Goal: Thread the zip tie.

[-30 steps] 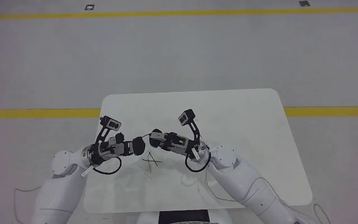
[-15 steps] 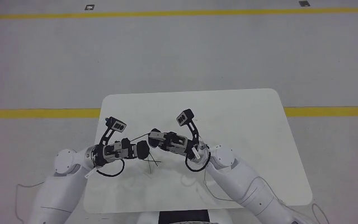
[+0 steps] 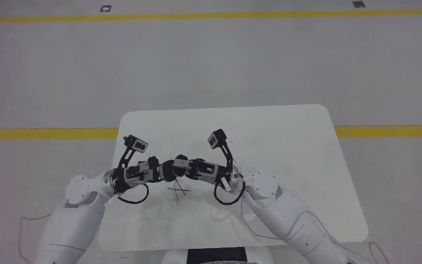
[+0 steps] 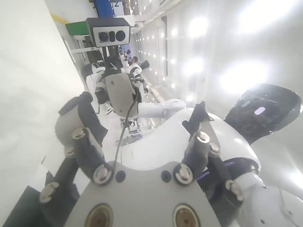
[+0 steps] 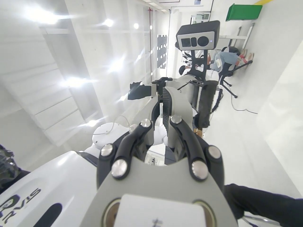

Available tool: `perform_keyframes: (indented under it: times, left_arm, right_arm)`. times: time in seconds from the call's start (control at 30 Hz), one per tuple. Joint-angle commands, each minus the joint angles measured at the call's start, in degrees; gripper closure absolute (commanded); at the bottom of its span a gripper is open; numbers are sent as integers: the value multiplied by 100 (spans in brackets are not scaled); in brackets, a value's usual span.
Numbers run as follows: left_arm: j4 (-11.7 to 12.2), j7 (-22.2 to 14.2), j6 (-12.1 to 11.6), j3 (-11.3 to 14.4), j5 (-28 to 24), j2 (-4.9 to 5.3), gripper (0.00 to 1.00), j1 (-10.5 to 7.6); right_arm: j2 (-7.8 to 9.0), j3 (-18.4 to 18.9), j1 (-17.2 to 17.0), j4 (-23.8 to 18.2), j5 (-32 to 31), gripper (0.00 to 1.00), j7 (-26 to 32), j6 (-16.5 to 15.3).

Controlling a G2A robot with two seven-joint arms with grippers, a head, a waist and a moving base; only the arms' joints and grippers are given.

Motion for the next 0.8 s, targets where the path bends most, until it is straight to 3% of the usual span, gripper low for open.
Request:
perform_keyframes:
  times: [0.0,0.13,0.23,0.43,0.77]
  left_arm:
    - [-3,14,0,-2,12,-3,63,1]
    - [-1,41,0,-6,49,-7,68,0]
    - [-4,60,0,-10,63,-10,66,2]
    - [17,71,0,-17,93,-14,80,6]
    - [20,99,0,-26,136,-13,85,13]
  right_arm:
    - [14,23,-25,-51,-135,100,-20,66]
    - [35,62,-55,-129,-358,100,-57,177]
    - [43,79,-87,-168,-445,100,-96,227]
    - [47,103,-115,-213,-495,100,-113,242]
    - [50,151,-144,-243,-495,100,-105,232]
